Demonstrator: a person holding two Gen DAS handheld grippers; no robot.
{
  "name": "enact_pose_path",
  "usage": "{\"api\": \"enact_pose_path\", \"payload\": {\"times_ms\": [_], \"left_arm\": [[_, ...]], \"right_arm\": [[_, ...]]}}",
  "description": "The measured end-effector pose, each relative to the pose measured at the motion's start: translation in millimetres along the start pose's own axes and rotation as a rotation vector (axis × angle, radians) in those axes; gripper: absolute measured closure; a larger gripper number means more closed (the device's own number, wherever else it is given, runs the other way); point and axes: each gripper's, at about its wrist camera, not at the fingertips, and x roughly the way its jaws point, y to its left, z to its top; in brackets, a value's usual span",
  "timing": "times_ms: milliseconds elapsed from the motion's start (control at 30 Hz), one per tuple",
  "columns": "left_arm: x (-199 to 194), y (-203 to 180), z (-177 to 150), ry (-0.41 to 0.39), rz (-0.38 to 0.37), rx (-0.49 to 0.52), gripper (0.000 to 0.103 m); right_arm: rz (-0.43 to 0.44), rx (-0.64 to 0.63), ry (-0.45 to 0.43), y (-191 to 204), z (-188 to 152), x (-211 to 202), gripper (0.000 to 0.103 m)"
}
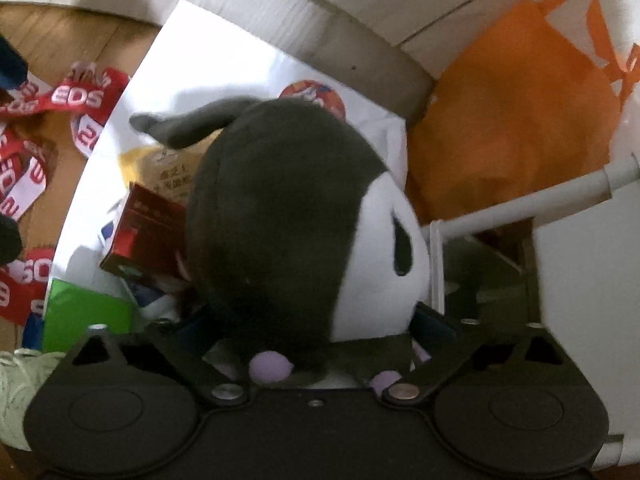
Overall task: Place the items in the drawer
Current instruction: 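Lift the plush toy with the right gripper away from the bag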
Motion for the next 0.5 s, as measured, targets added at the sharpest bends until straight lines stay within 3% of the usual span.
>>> {"api": "enact_pose_path", "payload": {"times_ms": [267, 367, 500], "left_arm": [[-2, -7, 1, -0.007, -0.02, 0.026, 0.002], [-4, -10, 2, -0.015, -0.011, 0.046, 0.003], [-18, -16, 6, -0.085, 0.03, 0.074, 0.003]], "right_arm": [[0.21, 0.442, -0.095, -56, -5, -28, 0.02], [0.367, 0.599, -0.159, -69, -13, -44, 0.02], [0.57, 0.734, -0.23, -78, -22, -62, 0.019]]}}
